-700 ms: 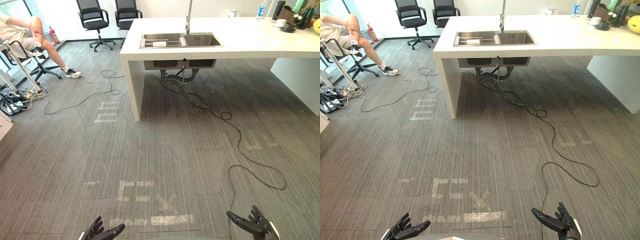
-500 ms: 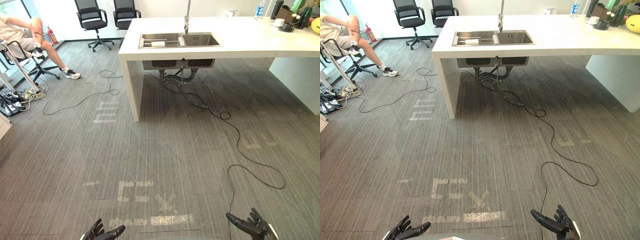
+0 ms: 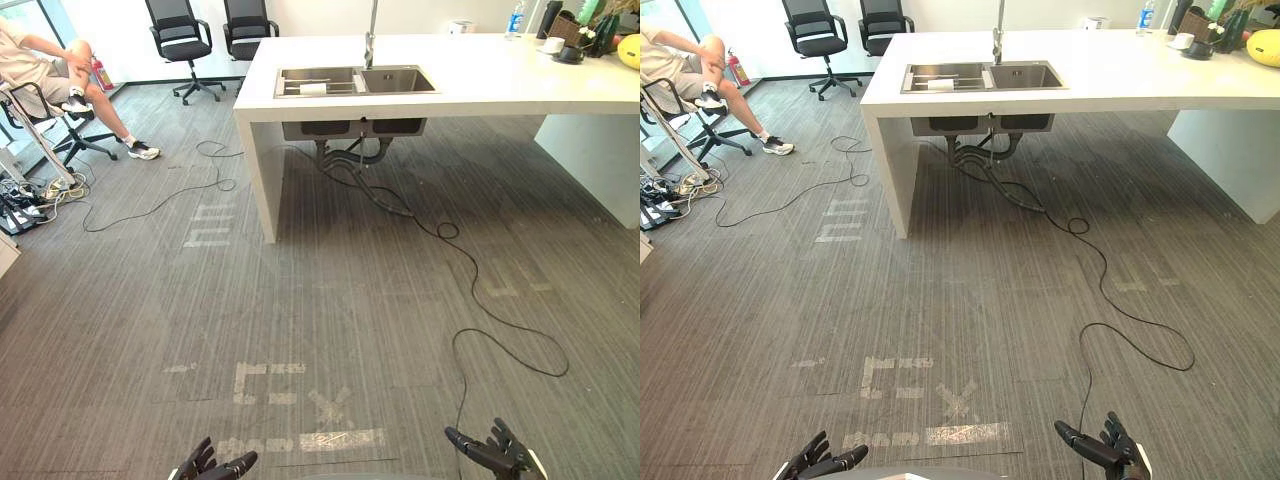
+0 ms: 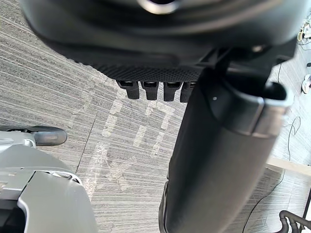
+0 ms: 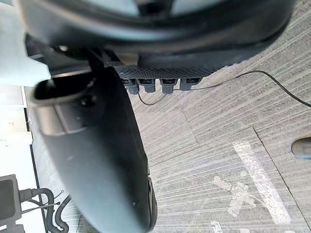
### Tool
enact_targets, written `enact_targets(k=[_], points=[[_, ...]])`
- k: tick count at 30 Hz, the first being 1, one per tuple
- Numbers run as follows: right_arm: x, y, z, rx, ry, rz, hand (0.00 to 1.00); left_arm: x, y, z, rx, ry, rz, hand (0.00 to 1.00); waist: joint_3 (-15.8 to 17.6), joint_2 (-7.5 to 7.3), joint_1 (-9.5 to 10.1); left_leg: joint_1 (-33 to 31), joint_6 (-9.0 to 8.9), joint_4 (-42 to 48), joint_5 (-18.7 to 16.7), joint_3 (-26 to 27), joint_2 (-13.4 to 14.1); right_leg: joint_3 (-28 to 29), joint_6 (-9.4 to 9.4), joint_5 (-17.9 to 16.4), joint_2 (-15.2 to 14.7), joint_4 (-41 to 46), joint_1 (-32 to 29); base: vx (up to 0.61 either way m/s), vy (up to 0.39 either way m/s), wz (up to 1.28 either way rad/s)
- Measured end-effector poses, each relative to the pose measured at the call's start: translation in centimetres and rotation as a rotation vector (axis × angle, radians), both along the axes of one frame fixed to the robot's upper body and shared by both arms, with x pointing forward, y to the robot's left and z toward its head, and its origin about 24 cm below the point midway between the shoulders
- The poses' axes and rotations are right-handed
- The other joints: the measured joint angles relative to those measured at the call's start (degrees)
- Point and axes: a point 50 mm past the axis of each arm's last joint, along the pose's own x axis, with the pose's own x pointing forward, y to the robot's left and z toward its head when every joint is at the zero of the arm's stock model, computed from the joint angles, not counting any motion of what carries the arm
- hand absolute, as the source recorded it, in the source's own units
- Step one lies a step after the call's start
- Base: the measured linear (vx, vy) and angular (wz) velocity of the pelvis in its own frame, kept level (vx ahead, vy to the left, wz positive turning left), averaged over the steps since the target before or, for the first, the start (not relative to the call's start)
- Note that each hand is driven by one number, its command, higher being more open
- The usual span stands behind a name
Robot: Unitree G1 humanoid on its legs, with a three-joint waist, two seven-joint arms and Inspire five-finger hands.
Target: Walk over to the sink, pick up the cup, carry it to the dishwasher, place the cup inside the dishwasher, then close the dishwasher door
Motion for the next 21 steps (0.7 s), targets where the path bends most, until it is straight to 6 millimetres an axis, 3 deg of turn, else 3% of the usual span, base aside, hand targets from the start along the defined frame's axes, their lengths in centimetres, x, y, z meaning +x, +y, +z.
enact_targets(k=[8,16,19,21], points=[[-0.1,0.2,-0.1,0.006,0.001,-0.003,1.0,0.2,-0.4,-0.1,0.004,-0.001,-0.041,1.0,0.1,-0.13,0.08,0.0,0.2,0.8,-0.4,0.4,0.1,0.4,-0.02,0.0,0.0,0.0,0.2,0.0,-0.001,-0.01],[-0.3,0.2,-0.1,0.0,0.004,-0.007,1.0,0.5,-1.0,0.0,0.008,-0.032,-0.063,1.0,0.3,-0.13,0.36,-0.9,0.46,6.6,-4.2,1.3,1.0,1.3,0.01,-1.2,0.0,2.0,0.6,-0.02,-0.001,-0.06],[-0.7,0.1,-0.1,-0.008,0.01,-0.013,1.0,0.7,-1.5,0.0,0.007,-0.041,-0.085,1.0,0.6,-0.06,0.42,-1.5,0.84,9.2,-5.7,1.3,1.4,1.3,0.53,-2.5,-0.1,3.2,0.5,0.0,0.0,0.0],[-0.8,0.1,-0.1,-0.015,0.008,-0.031,1.0,1.1,-2.1,0.0,0.027,-0.05,-0.12,1.0,1.6,-0.05,0.5,-2.0,1.42,12.6,-7.9,1.1,1.8,1.1,0.82,-5.9,-0.8,8.4,-0.9,0.01,0.025,0.05]])
